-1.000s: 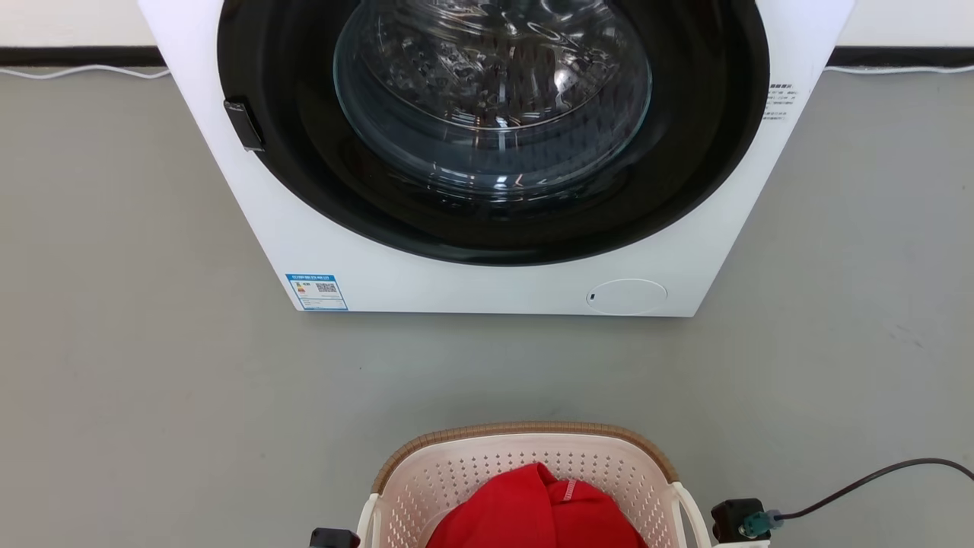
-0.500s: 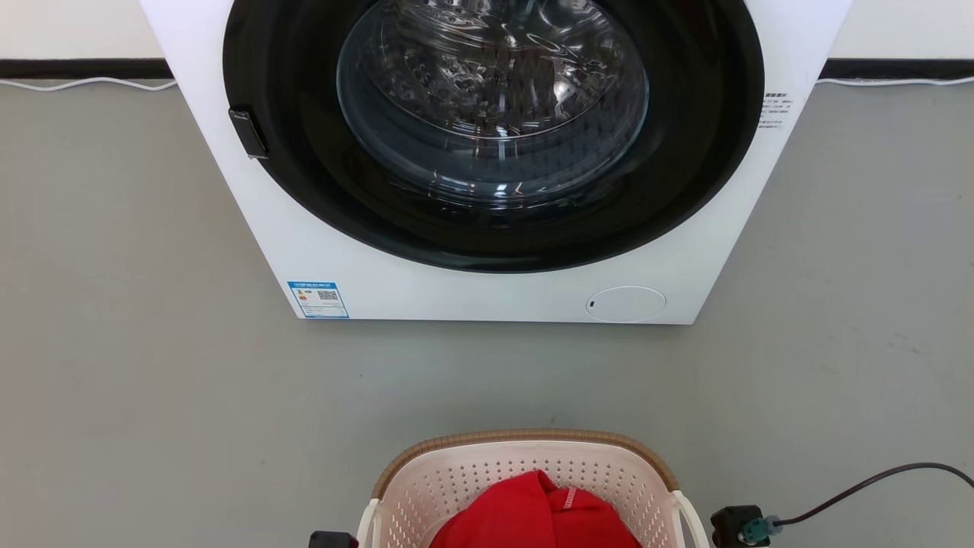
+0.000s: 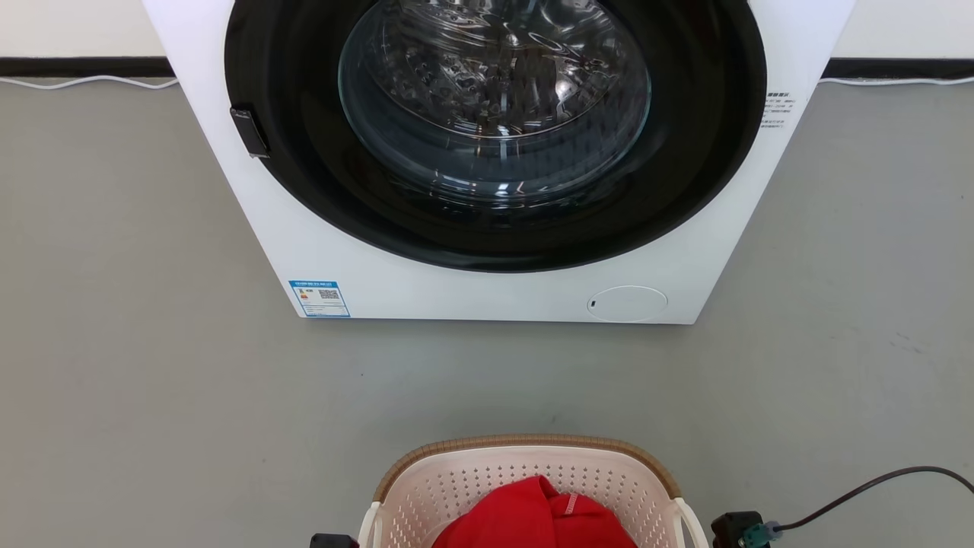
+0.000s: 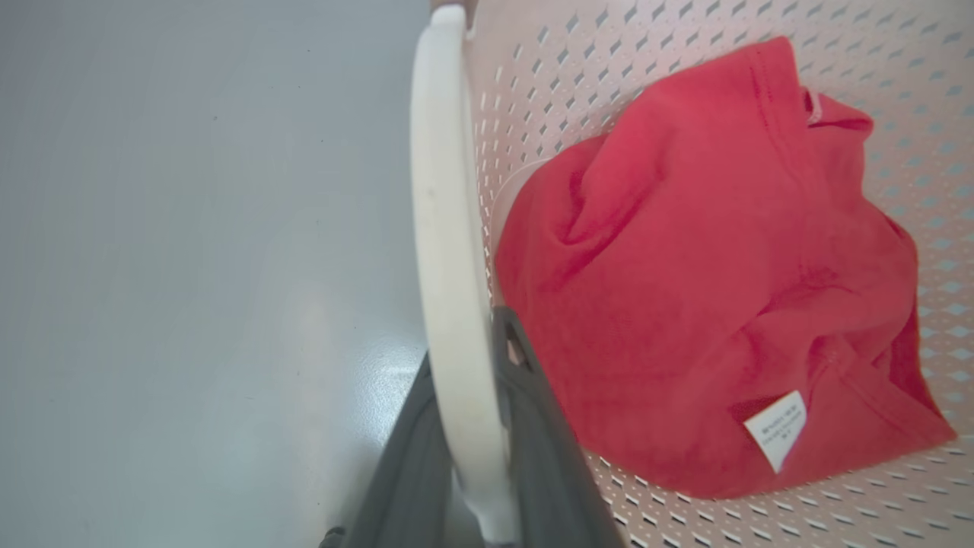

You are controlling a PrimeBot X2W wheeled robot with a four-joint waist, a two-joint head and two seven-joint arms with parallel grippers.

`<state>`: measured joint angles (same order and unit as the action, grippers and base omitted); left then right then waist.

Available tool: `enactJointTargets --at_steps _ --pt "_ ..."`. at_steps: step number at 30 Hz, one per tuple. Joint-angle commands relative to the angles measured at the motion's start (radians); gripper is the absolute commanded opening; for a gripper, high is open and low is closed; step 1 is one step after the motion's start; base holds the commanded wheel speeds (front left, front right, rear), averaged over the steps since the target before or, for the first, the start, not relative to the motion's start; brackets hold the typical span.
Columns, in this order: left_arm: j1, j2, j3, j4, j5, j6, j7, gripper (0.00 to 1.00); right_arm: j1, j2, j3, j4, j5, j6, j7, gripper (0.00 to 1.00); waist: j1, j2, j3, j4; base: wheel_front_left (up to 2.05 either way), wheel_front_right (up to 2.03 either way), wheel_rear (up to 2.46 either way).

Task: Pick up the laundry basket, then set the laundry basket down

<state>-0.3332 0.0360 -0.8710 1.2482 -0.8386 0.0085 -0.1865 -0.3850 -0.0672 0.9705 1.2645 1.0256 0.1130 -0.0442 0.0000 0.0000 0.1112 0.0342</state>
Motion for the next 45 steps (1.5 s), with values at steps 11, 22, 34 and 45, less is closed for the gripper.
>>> enactJointTargets --at_steps 11,22,34,45 --pt "-0.015 0.014 -0.006 -0.006 -0.028 0.007 -0.027 0.0 0.008 0.017 0.058 -0.006 0.039 0.018 -0.018 0.0 0.0 0.0 -0.001 -0.003 0.0 0.0 0.0" --pt "-0.023 0.014 -0.027 -0.007 -0.048 0.012 -0.032 0.0 -0.002 0.017 0.092 0.0 0.071 0.018 -0.032 0.0 0.0 0.0 0.009 -0.002 0.0 0.0 0.0" --pt "-0.094 0.014 -0.022 -0.007 -0.077 0.022 -0.042 0.0 -0.075 0.017 0.104 0.014 0.092 0.018 -0.071 0.0 0.0 0.0 0.078 0.006 0.0 0.0 0.0" --pt "-0.288 0.021 -0.003 0.009 -0.073 0.017 -0.065 0.0 -0.275 0.017 0.088 0.025 0.096 0.018 -0.126 0.0 0.0 0.0 0.251 0.023 0.0 0.0 0.0"
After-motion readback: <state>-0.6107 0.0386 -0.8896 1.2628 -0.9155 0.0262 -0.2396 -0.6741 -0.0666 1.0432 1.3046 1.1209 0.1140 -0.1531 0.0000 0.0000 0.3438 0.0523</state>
